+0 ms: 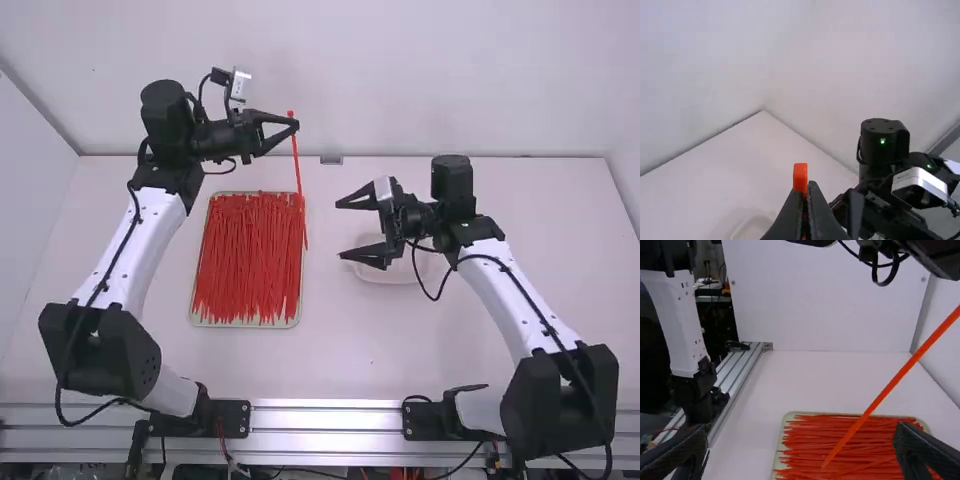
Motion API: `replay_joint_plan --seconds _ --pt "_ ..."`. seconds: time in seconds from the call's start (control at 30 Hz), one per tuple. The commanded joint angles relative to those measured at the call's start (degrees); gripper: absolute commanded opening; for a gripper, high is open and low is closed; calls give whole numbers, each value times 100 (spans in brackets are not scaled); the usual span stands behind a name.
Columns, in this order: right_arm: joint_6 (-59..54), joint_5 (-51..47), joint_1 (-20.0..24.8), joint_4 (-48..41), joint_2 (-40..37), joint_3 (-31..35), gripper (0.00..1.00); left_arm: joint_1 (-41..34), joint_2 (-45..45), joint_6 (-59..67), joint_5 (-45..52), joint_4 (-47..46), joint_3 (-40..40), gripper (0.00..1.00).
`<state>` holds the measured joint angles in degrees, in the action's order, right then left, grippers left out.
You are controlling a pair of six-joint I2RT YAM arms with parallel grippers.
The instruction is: Fasten the cable tie
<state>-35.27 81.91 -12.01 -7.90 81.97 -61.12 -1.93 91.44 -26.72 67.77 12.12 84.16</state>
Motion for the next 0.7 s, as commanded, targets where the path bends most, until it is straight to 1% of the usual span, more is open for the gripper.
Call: replay_joint_plan --seconds 0.0,0.17,0.3,0.43,0.5,0.67 --pt "-142 -284 9 -28 11 -105 98 85 125 -245 20 39 81 2" --pt "-140 -612 -17 4 11 -105 98 52 267 -243 4 70 81 2" --pt "-181 -645 -195 42 11 -105 98 48 372 -424 7 256 81 2" --pt "-756 -769 -363 -9 11 -105 98 50 455 -568 -31 330 81 2" --pt "-1193 -925 -503 -11 11 -105 98 50 527 -599 -125 260 81 2" --pt "-1853 -1309 -728 -7 11 -105 98 50 632 -579 -122 72 81 2"
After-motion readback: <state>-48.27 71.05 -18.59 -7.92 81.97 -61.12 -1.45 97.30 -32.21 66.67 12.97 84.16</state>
